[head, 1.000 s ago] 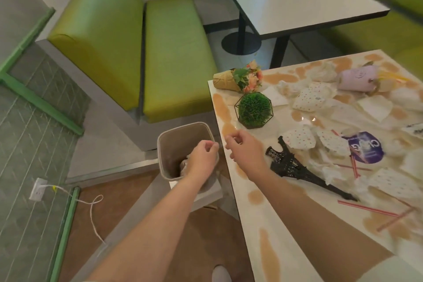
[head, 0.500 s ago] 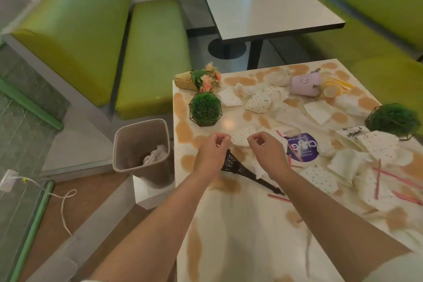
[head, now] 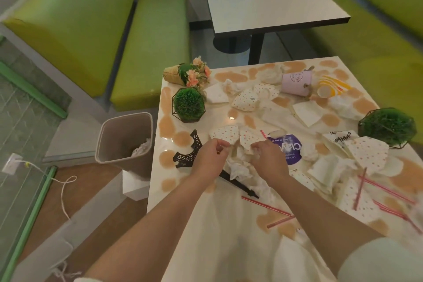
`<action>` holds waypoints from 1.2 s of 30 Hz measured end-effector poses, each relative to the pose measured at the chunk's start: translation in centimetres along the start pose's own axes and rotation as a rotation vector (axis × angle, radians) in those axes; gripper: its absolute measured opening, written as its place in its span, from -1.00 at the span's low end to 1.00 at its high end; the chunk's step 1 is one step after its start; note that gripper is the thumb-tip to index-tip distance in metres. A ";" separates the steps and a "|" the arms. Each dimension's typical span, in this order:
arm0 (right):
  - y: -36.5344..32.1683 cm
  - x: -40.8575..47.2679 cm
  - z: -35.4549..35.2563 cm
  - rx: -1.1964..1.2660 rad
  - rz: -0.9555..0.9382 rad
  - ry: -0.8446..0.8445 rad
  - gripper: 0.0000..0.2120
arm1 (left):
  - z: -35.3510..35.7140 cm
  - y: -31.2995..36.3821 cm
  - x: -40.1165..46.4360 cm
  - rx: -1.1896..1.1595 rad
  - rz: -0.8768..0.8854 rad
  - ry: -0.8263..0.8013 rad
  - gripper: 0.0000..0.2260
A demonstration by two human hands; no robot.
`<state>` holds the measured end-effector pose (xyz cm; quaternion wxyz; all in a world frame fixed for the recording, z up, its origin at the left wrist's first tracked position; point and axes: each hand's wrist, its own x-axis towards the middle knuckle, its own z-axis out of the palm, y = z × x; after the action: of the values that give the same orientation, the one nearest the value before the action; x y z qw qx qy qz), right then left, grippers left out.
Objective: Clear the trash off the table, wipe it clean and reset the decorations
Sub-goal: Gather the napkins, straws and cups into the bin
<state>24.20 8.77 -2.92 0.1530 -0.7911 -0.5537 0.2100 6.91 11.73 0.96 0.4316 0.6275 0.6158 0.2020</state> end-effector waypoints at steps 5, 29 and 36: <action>0.8 0.2 -0.2 -0.030 -0.052 0.064 -0.79 | 1.0 0.4 2.2 0.182 0.109 0.018 -0.76; 0.5 2.0 -4.0 0.745 0.235 0.304 -0.91 | 2.7 0.6 7.7 0.689 0.309 0.165 -0.80; -2.8 1.9 -4.5 0.851 0.195 0.332 -0.90 | -0.2 2.6 7.0 0.230 0.189 0.282 -0.90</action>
<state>24.71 11.47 1.98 0.5298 -0.7294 -0.3096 0.3025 9.45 18.78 1.14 0.2457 0.6931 0.6275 0.2559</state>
